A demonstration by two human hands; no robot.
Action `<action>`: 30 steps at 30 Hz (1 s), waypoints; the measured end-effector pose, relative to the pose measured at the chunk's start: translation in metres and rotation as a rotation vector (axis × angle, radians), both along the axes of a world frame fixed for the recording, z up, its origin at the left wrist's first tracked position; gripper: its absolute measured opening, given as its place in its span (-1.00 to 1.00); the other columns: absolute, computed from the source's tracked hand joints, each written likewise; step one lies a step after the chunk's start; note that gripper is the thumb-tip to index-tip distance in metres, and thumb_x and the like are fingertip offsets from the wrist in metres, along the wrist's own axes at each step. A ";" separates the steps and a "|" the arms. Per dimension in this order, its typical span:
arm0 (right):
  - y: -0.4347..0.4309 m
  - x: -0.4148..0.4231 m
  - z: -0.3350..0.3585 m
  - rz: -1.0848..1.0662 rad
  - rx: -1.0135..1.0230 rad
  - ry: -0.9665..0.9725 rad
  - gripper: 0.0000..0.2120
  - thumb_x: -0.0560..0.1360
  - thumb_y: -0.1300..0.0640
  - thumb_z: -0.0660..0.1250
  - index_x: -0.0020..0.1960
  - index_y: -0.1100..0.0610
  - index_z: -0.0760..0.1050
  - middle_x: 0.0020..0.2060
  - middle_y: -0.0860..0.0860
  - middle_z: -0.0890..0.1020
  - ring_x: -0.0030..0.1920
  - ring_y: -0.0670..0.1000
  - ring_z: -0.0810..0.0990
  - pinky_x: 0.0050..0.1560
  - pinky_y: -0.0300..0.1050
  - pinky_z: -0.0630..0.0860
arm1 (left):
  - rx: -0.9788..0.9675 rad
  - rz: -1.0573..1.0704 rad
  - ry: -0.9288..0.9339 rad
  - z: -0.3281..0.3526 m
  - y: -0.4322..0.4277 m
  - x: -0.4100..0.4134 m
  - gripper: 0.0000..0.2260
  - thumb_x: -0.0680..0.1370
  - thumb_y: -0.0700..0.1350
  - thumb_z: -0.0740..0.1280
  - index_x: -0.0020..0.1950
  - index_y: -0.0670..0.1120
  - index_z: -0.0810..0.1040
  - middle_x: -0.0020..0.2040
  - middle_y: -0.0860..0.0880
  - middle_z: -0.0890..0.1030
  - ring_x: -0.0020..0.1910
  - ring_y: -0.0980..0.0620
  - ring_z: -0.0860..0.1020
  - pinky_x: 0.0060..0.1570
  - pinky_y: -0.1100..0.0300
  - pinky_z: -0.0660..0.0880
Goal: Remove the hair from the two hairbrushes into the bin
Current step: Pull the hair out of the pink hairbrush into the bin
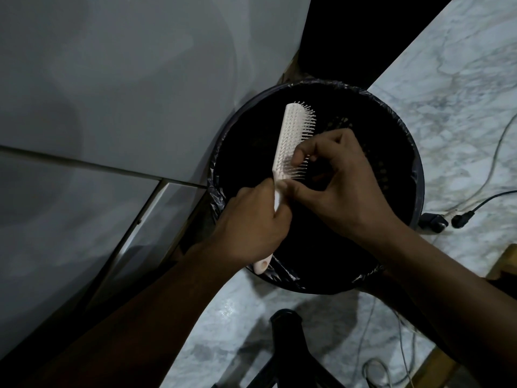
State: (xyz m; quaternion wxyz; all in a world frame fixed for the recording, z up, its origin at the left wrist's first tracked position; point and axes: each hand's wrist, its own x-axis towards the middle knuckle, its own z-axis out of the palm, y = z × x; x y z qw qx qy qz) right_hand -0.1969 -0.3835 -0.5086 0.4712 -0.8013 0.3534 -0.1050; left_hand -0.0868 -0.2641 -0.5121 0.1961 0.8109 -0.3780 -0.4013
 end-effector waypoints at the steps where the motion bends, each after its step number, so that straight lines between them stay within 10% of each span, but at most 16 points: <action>1: 0.001 0.000 0.000 -0.020 -0.019 -0.007 -0.74 0.36 0.01 0.57 -0.03 -0.03 0.56 0.06 0.03 0.46 0.03 -0.19 0.48 -0.02 -0.42 0.44 | 0.007 -0.014 -0.014 0.000 0.000 -0.001 -0.78 0.57 0.08 0.14 -0.02 -0.03 0.46 -0.18 -0.05 0.63 -0.19 -0.12 0.64 -0.15 -0.03 0.57; 16: 0.012 0.001 -0.004 -0.091 -0.181 0.032 -0.80 0.44 -0.07 0.50 0.01 -0.02 0.73 0.14 0.02 0.56 0.17 0.04 0.56 0.11 -0.16 0.49 | 0.103 -0.062 -0.127 0.008 0.000 -0.009 -0.79 0.63 0.08 0.12 -0.01 -0.03 0.40 -0.10 -0.10 0.64 -0.12 -0.19 0.64 -0.06 -0.08 0.59; 24: -0.002 0.008 0.003 -0.184 0.178 -0.061 -0.98 0.50 0.10 0.48 -0.11 0.01 0.68 0.03 0.04 0.63 0.08 -0.13 0.60 0.10 -0.29 0.51 | 0.076 -0.017 -0.131 0.004 0.001 -0.003 -0.74 0.58 0.12 0.11 -0.03 -0.05 0.43 -0.12 -0.12 0.64 -0.12 -0.23 0.63 -0.05 -0.09 0.57; 30: -0.008 0.008 0.014 -0.558 0.523 -0.007 -0.55 0.67 -0.03 0.17 -0.35 0.06 0.52 -0.26 0.10 0.68 -0.33 -0.02 0.56 -0.22 -0.10 0.52 | 0.041 0.063 -0.093 -0.001 0.001 -0.001 -0.71 0.62 0.16 0.16 -0.09 -0.03 0.44 -0.21 -0.04 0.63 -0.19 -0.13 0.63 -0.13 -0.02 0.55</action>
